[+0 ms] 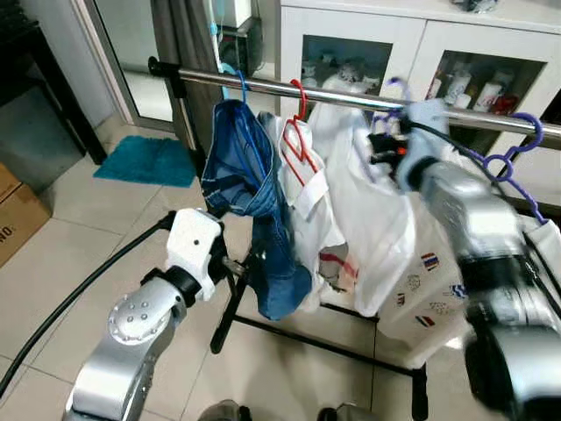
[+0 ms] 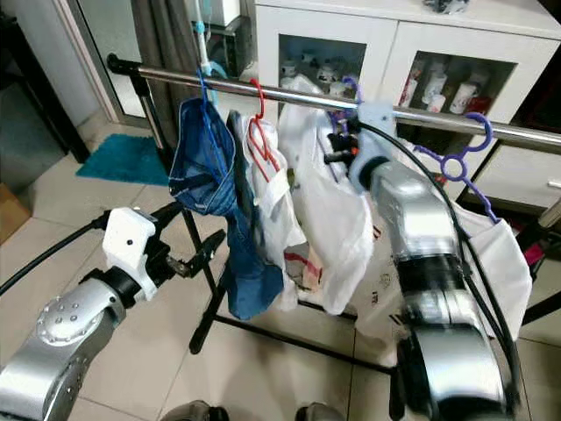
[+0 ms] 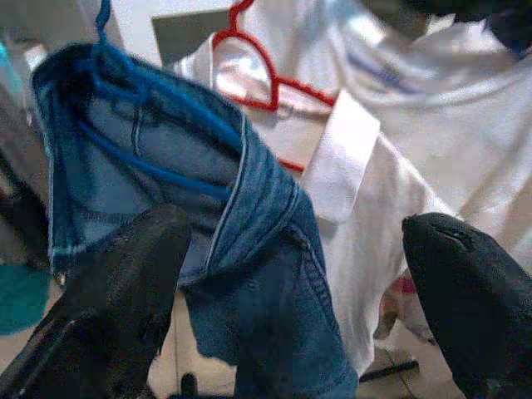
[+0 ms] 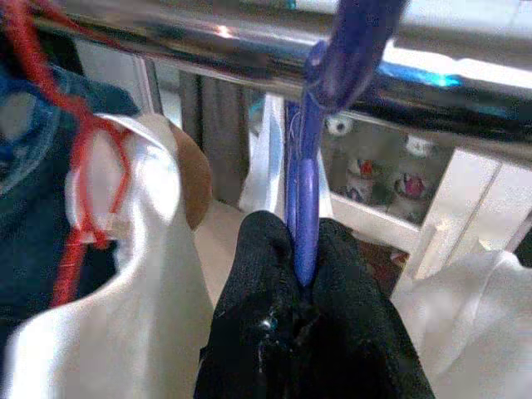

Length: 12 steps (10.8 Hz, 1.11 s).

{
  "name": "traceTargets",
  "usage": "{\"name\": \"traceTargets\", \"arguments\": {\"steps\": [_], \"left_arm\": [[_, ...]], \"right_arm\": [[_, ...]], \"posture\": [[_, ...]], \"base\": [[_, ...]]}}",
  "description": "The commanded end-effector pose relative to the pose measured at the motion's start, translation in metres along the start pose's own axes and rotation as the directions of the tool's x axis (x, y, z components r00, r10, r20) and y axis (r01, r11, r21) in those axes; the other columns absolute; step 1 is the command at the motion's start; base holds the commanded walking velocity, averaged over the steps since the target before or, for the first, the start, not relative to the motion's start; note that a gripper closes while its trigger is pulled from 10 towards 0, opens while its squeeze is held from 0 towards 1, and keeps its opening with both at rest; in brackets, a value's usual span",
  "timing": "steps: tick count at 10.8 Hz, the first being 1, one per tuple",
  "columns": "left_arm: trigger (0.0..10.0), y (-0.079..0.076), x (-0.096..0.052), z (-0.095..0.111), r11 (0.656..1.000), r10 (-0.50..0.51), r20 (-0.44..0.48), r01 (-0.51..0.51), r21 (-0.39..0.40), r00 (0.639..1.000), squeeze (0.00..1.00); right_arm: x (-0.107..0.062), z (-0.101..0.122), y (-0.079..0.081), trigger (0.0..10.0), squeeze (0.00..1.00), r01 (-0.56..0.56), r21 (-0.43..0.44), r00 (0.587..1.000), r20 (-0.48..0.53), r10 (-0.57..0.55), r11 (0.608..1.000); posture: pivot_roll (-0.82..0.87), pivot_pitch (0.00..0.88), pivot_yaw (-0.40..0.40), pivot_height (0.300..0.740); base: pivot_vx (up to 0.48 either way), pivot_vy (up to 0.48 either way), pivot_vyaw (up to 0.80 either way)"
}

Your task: Hang hanger

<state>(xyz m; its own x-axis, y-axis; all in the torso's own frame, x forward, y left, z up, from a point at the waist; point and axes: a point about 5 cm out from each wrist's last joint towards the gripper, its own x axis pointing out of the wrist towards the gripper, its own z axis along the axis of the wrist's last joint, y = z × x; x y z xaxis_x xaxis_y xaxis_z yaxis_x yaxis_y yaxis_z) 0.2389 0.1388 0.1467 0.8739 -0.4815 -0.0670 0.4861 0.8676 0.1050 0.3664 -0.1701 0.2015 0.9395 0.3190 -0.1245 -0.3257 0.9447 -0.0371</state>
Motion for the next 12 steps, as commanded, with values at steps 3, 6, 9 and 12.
{"name": "traceTargets", "arguments": {"steps": [3, 6, 9, 12], "left_arm": [[10.0, 0.001, -0.005, -0.001, 1.000, 0.005, -0.020, -0.006, -0.019, 1.000, 0.00], [10.0, 0.004, -0.002, -0.005, 0.999, 0.048, -0.029, -0.048, -0.012, 0.998, 0.00], [10.0, 0.010, -0.004, -0.006, 0.996, 0.084, -0.028, -0.085, -0.019, 0.996, 0.00], [10.0, 0.011, -0.009, -0.006, 0.996, 0.087, -0.038, -0.087, -0.008, 0.996, 0.00]], "right_arm": [[-0.028, -0.019, 0.022, 0.0, 0.00, -0.036, 0.010, 0.999, -0.001, 0.036, 0.999], [-0.057, -0.037, 0.028, 0.0, 0.00, 0.055, 0.015, 0.998, 0.004, -0.055, 0.998], [-0.069, -0.050, 0.028, 0.0, 0.00, 0.092, -0.030, 0.995, -0.026, -0.093, 0.995], [-0.071, -0.052, 0.032, 0.0, 0.00, 0.094, -0.033, 0.995, -0.032, -0.096, 0.995]], "posture": [[-0.12, 0.055, 0.031, 0.740], [-0.13, 0.075, 0.029, 0.740], [-0.14, 0.072, 0.020, 0.740], [-0.13, 0.084, 0.016, 0.740]], "base": [[0.000, 0.000, 0.00], [0.000, 0.000, 0.00], [0.000, 0.000, 0.00], [-0.189, 0.000, 0.00]]}}
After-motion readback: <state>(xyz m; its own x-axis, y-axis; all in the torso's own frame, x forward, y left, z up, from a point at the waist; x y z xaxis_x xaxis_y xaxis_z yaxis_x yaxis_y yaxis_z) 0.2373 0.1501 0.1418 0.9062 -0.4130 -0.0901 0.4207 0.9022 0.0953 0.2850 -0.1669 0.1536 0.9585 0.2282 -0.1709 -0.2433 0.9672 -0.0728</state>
